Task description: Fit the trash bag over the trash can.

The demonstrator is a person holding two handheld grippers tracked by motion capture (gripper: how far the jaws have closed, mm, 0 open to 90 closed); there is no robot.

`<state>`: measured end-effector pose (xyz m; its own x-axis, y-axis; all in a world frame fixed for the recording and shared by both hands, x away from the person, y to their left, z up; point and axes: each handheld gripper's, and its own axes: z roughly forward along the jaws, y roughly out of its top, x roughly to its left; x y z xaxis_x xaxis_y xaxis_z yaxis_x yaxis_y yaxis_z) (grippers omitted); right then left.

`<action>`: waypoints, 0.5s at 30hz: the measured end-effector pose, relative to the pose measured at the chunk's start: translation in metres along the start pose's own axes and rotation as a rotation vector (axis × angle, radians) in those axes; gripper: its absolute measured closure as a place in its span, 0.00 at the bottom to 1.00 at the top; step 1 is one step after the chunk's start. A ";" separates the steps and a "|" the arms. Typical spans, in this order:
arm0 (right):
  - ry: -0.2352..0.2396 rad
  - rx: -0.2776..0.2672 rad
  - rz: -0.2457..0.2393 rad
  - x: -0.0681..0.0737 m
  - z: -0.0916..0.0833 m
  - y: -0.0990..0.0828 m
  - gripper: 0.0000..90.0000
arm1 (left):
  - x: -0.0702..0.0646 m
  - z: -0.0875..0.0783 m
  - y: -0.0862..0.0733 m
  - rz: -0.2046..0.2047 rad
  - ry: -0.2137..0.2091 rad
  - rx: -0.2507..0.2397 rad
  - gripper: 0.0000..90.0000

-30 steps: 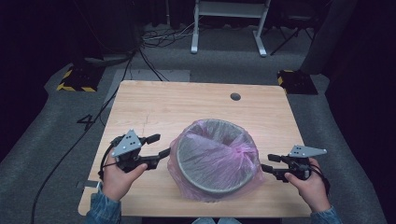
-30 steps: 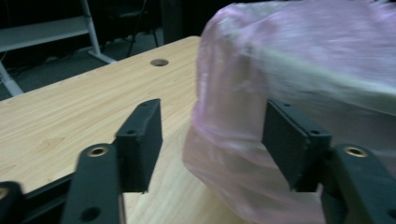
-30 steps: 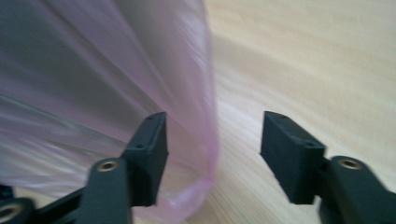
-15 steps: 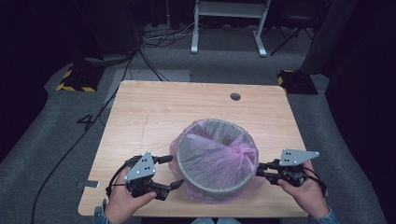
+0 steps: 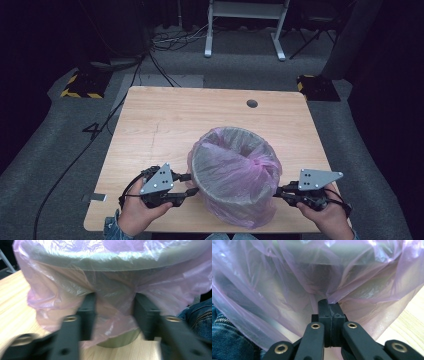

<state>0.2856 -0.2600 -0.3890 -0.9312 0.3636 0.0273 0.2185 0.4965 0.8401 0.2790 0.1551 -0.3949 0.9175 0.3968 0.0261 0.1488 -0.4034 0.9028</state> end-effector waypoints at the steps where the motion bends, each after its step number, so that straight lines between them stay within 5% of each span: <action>1: -0.001 -0.001 0.002 -0.001 -0.001 -0.001 1.00 | 0.000 -0.001 0.001 -0.001 0.011 -0.003 0.88; 3: -0.004 -0.006 0.010 -0.001 -0.002 -0.002 1.00 | 0.000 -0.003 0.002 -0.006 0.029 0.007 1.00; 8: -0.010 -0.017 0.013 0.000 -0.007 -0.003 1.00 | 0.004 -0.005 -0.004 -0.027 0.081 0.059 1.00; 15: 0.002 -0.018 0.016 0.006 -0.006 -0.006 1.00 | 0.019 -0.004 -0.034 -0.082 0.146 0.185 1.00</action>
<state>0.2773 -0.2650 -0.3905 -0.9283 0.3696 0.0417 0.2278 0.4763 0.8492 0.2902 0.1794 -0.4237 0.8384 0.5442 0.0296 0.2981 -0.5034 0.8110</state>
